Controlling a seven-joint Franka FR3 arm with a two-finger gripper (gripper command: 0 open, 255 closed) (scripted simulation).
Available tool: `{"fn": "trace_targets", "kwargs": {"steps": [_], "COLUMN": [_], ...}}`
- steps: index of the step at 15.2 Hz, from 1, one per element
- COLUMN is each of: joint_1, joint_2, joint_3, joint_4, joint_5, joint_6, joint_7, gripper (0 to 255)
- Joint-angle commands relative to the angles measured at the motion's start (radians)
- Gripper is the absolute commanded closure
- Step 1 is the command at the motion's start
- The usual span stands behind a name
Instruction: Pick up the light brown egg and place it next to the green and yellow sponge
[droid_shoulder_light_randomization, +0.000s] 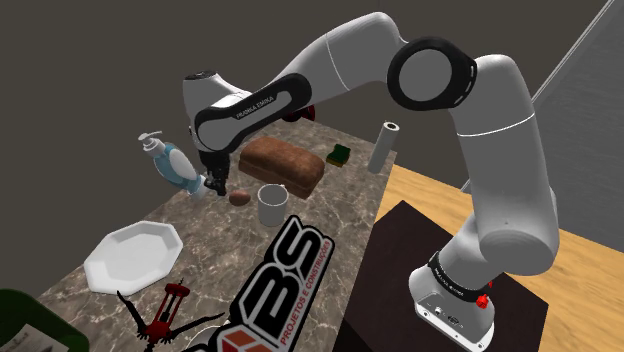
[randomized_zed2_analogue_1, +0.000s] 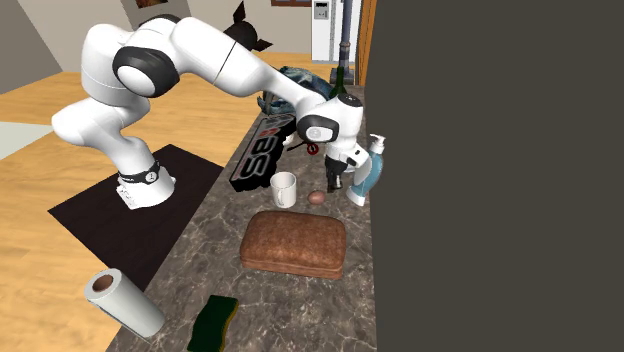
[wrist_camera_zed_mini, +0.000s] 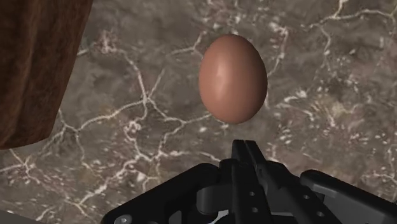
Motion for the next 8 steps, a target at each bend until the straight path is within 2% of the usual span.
{"fn": "trace_targets", "kwargs": {"steps": [1,3,4,8], "joint_1": [0.000,0.000,0.000,0.030], "joint_2": [0.000,0.000,0.000,-0.072], "joint_3": [0.000,0.000,0.000,-0.046], "joint_4": [0.001,0.001,0.001,-0.081], "joint_5": [0.000,0.000,0.000,-0.043], "joint_6": [-0.006,-0.005,-0.005,-0.076], "joint_7": [0.000,0.000,0.000,0.095], "gripper": [255,255,0,0]}}
